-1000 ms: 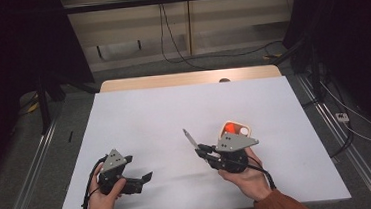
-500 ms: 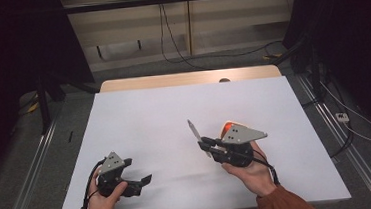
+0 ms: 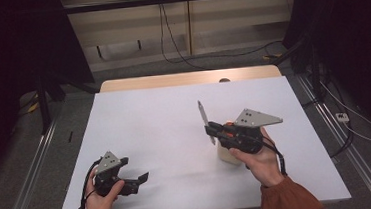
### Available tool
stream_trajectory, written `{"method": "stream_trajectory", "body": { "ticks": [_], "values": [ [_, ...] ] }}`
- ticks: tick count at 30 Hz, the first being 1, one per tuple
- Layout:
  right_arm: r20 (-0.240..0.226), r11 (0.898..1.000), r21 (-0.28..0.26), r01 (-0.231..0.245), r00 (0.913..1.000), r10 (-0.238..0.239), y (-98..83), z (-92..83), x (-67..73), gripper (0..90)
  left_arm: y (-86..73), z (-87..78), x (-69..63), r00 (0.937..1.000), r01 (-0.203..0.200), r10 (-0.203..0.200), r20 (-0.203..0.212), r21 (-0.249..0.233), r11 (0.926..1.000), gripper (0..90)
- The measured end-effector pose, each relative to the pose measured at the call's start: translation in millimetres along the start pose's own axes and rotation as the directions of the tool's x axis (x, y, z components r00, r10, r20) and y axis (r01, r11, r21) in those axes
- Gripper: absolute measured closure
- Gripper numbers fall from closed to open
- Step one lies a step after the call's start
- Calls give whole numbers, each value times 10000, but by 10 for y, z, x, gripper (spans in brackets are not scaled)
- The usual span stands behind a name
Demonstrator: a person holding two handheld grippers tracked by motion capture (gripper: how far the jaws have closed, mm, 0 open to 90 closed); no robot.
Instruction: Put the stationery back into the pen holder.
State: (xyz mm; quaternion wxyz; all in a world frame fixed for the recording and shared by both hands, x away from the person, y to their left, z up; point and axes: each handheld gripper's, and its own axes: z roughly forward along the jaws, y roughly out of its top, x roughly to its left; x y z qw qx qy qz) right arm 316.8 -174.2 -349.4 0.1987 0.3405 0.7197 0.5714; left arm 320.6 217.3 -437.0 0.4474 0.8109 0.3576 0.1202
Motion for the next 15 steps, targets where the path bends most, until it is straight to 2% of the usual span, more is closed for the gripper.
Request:
{"method": "stream_trajectory", "body": {
  "ticks": [9,15],
  "values": [
    [671,9993,-368,-68,9977,92,56,-160,-167,810,-7,2,-10,10000,-46,46,-59,-5,10000,61],
    [851,9984,-552,-106,9963,153,46,-233,-223,810,-14,9,-2,10000,53,-53,-62,97,9999,61]
  ]
}}
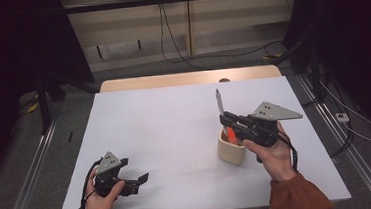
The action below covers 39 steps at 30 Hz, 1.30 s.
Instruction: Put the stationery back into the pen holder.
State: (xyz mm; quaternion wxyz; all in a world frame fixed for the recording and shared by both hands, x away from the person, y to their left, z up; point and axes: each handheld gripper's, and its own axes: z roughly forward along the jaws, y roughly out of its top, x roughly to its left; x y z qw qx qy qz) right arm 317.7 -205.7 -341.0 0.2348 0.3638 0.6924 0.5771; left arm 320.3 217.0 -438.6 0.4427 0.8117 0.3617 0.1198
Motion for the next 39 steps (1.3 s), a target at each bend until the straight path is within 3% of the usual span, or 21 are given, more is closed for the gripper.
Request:
{"method": "stream_trajectory", "body": {
  "ticks": [22,39],
  "values": [
    [804,9998,-216,-48,9967,65,-110,-267,-200,810,-4,-7,8,9999,87,-87,60,-28,10000,61],
    [924,9997,49,-226,9955,220,-307,-290,-268,809,-3,-6,-3,9999,47,-47,107,-19,10000,61]
  ]
}}
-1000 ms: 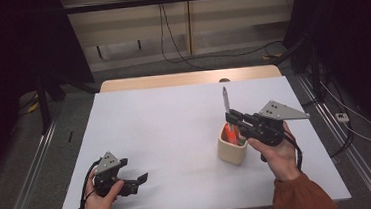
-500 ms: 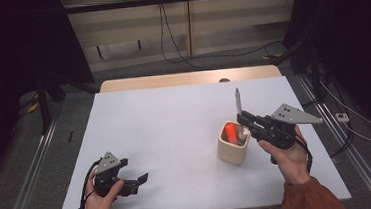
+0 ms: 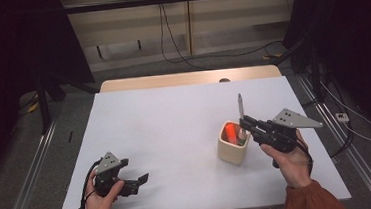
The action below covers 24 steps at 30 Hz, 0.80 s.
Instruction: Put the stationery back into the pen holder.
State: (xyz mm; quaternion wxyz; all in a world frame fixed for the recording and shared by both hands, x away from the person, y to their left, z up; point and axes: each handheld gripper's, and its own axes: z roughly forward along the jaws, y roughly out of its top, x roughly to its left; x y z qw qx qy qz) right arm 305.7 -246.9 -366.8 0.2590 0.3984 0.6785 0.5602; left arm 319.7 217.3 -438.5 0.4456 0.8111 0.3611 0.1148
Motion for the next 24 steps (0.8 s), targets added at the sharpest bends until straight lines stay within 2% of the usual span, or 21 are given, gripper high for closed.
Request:
{"method": "stream_trajectory", "body": {
  "ticks": [15,18,24],
  "values": [
    [-95,9994,339,-115,9999,119,-188,78,-42,808,-2,5,-3,10000,-10,9,84,67,10000,61],
    [-81,9995,312,2,10000,1,-209,71,-50,808,-2,6,-7,9999,-20,19,119,66,10000,61],
    [-104,9991,430,-63,9999,68,-259,46,-73,805,-2,9,-10,9999,-11,10,103,68,10000,61]
  ]
}}
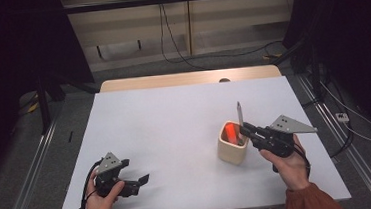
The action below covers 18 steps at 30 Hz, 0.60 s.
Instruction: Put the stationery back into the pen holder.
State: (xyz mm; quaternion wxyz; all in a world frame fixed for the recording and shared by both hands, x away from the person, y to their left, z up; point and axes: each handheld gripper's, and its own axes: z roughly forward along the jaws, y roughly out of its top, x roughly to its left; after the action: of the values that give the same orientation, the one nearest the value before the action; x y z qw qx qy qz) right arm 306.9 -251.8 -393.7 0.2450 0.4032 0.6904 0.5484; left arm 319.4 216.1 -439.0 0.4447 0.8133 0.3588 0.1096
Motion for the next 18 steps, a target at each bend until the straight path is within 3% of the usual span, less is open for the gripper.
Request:
{"method": "stream_trajectory", "body": {
  "ticks": [12,18],
  "values": [
    [52,10000,54,-11,10000,11,-43,6,-5,781,-1,-1,9,10000,15,-15,-40,3,10000,61],
    [54,10000,35,4,10000,-4,-17,5,6,696,0,3,7,10000,6,-6,-31,-6,10000,61]
  ]
}}
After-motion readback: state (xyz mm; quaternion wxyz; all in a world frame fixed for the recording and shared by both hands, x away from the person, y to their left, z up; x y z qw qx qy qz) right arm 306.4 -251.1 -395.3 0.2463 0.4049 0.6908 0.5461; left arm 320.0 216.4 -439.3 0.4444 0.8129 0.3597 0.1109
